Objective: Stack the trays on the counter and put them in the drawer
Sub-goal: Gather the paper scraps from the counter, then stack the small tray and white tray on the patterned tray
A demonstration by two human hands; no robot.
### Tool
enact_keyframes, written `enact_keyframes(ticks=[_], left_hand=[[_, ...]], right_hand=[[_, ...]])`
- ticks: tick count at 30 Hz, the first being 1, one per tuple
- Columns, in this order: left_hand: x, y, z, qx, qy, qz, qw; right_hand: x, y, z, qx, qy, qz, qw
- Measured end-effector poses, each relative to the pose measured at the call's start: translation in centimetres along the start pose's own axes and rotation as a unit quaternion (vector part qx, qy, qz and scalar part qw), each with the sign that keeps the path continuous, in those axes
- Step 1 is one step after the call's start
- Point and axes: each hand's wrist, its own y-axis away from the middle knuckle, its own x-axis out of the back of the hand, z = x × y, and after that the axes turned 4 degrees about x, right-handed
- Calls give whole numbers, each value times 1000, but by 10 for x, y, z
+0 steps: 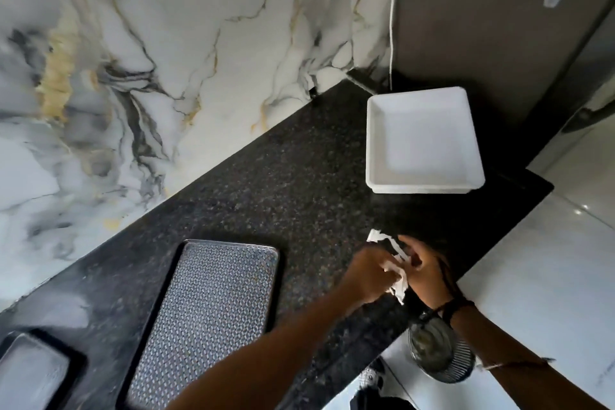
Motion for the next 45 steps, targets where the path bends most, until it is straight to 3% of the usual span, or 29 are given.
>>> enact_keyframes(ticks=[7,13,15,18,20,23,28,31,33,36,38,40,41,43,45], left_hand=[[-124,3,50,55,126,51,989],[-282,-22,-14,115,100,-17,988],[-325,-40,-55,150,79,-25,985],[-369,-72,-111,216,92,-87,968],[-373,-83,-131,244,82,-144,955],[-353,-79,-129,231,29,-177,956],[-279,-47,-64,217,83,-113,966],[-218,-18,-12,110,105,-37,988],[-161,14,10,7,152,63,986],[-64,67,2,2,313,257,914],[3,103,-39,62,272,438,854],[56,135,-99,199,159,567,783],[77,153,-130,303,118,593,736],[103,190,-182,503,119,574,635],[110,219,-217,622,170,505,574]], right_hand=[[91,57,53,-88,15,83,993],[80,103,223,-219,49,109,968],[56,98,279,-257,54,85,961],[21,91,350,-292,76,-25,953],[16,90,372,-330,132,-31,934],[30,90,359,-338,170,4,926],[62,79,251,-240,134,75,959],[68,70,158,-122,111,160,973],[55,59,93,-2,71,182,981],[7,32,10,158,65,138,976],[-48,7,-43,209,73,48,974],[-106,-18,-81,195,132,-88,968],[-136,-28,-95,182,169,-162,955],[-191,-44,-112,159,235,-270,920],[-230,-53,-112,149,288,-305,896]])
